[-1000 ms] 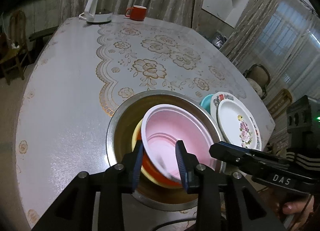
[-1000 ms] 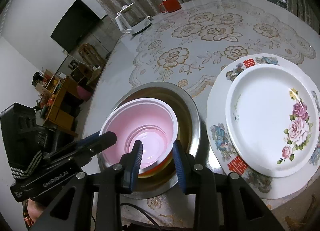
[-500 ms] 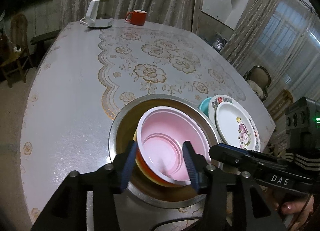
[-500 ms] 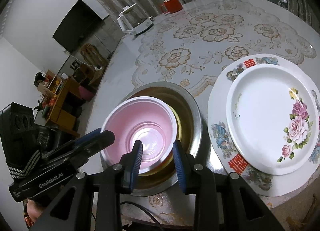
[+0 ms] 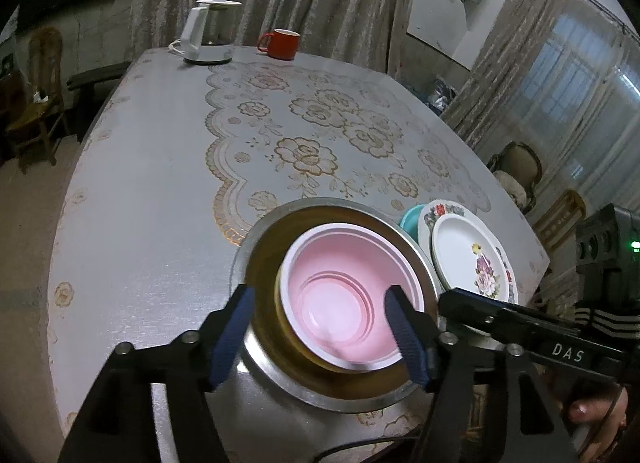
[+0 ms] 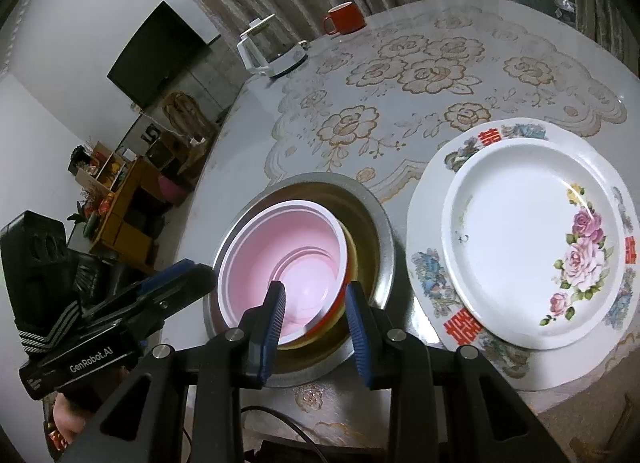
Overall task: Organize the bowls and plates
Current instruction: 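Grip the steel basin rim with both grippers, then lift the steel basin with both grippers and set it onto the plate stack, then open both grippers and draw them back from the stacked dishes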
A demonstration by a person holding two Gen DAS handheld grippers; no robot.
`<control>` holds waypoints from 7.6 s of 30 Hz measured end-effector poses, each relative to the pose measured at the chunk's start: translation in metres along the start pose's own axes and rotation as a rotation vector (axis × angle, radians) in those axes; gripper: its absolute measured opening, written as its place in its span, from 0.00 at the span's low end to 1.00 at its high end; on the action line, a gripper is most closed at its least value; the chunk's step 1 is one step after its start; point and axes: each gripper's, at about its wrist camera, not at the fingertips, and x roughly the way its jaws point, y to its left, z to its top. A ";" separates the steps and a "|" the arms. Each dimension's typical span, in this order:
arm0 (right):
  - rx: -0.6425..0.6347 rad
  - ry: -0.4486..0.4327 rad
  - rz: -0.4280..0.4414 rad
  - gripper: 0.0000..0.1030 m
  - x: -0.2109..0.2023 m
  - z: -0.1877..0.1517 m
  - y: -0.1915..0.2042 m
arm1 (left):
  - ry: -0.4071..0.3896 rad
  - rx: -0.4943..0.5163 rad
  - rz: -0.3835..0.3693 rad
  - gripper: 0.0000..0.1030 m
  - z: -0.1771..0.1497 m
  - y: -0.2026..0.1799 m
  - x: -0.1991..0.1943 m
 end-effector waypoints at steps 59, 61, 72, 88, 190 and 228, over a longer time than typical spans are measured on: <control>0.045 -0.017 0.003 0.34 0.024 -0.028 -0.028 | 0.131 -0.102 -0.158 0.49 -0.017 0.074 0.036; 0.045 -0.010 -0.007 0.38 0.024 -0.028 -0.026 | 0.140 -0.091 -0.161 0.49 -0.018 0.074 0.035; 0.038 0.052 0.043 0.30 0.039 -0.027 -0.019 | 0.135 -0.015 -0.207 0.44 -0.024 0.065 0.035; -0.130 -0.046 -0.004 0.29 0.032 -0.032 -0.005 | 0.066 0.143 -0.171 0.37 -0.041 0.032 0.025; 0.099 -0.232 -0.195 0.30 -0.082 -0.013 -0.125 | 0.144 0.315 -0.310 0.36 0.015 -0.138 0.107; 0.118 -0.246 -0.210 0.31 -0.087 -0.028 -0.127 | 0.123 0.296 -0.285 0.47 -0.004 -0.133 0.086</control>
